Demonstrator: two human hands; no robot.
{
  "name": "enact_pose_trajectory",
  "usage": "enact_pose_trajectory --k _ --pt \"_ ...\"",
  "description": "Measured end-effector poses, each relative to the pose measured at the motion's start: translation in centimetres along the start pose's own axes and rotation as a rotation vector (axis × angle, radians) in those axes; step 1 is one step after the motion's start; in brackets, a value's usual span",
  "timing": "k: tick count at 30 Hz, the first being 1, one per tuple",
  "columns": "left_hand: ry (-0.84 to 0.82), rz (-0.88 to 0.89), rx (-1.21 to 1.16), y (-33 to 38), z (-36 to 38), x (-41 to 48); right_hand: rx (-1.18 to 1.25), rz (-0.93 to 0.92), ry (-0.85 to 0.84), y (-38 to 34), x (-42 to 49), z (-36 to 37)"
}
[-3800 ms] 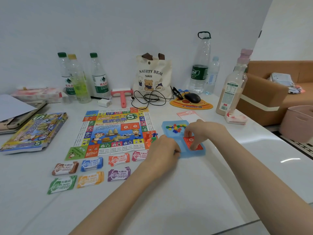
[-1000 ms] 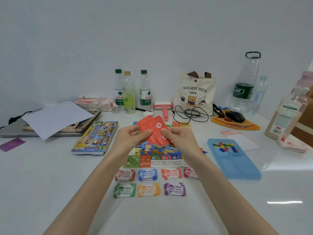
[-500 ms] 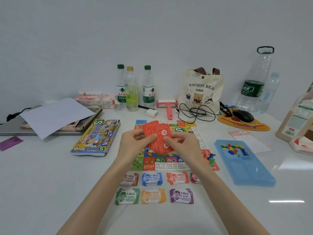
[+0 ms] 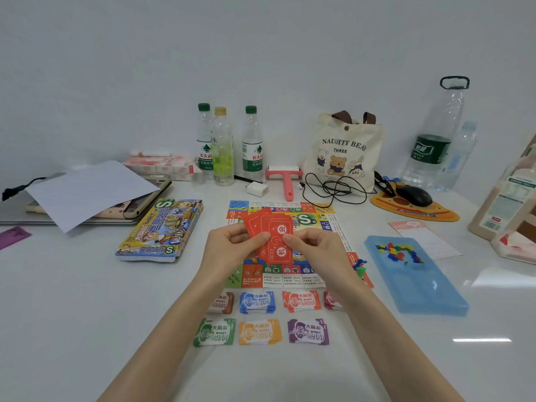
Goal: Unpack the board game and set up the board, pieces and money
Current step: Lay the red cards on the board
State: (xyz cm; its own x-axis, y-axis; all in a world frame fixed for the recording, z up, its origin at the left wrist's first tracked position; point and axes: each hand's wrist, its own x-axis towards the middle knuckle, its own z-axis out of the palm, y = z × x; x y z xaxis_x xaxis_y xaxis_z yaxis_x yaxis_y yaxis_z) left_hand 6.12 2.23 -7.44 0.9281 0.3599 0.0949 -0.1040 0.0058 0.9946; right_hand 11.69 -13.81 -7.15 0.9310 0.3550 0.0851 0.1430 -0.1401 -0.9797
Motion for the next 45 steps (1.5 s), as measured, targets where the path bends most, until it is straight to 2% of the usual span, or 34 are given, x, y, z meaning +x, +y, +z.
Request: enact_pose_trajectory --k 5,9,13,20,28,30,35,38,45 --pt "0.045 0.037 -0.014 -0.1 0.1 -0.3 -0.012 -0.019 -0.022 0.0 -0.1 0.0" --pt "0.100 0.118 0.055 -0.2 0.4 -0.5 -0.005 -0.023 0.071 0.0 -0.2 -0.1" --pt "0.045 0.059 -0.017 0.0 0.5 -0.7 0.100 0.048 0.036 -0.4 -0.5 -0.6" --pt "0.032 0.023 -0.005 -0.2 0.2 -0.7 0.061 0.023 -0.027 -0.9 -0.9 -0.5" --pt "0.064 -0.033 -0.054 -0.3 0.1 -0.6 0.040 0.092 -0.126 -1.4 -0.8 -1.1" --pt "0.074 -0.041 -0.070 -0.3 0.0 -0.6 0.039 0.123 -0.112 -1.5 -0.7 -1.3" --pt "0.071 -0.049 -0.080 -0.3 -0.3 -0.7 0.163 0.162 0.076 -1.2 -0.2 -2.2" --pt "0.071 -0.051 -0.080 -0.3 -0.3 -0.7 0.191 0.159 0.131 -1.1 -0.1 -2.3" --pt "0.047 -0.062 -0.076 -0.3 -0.4 -0.6 0.117 0.086 0.037 -1.2 -0.2 -2.2"
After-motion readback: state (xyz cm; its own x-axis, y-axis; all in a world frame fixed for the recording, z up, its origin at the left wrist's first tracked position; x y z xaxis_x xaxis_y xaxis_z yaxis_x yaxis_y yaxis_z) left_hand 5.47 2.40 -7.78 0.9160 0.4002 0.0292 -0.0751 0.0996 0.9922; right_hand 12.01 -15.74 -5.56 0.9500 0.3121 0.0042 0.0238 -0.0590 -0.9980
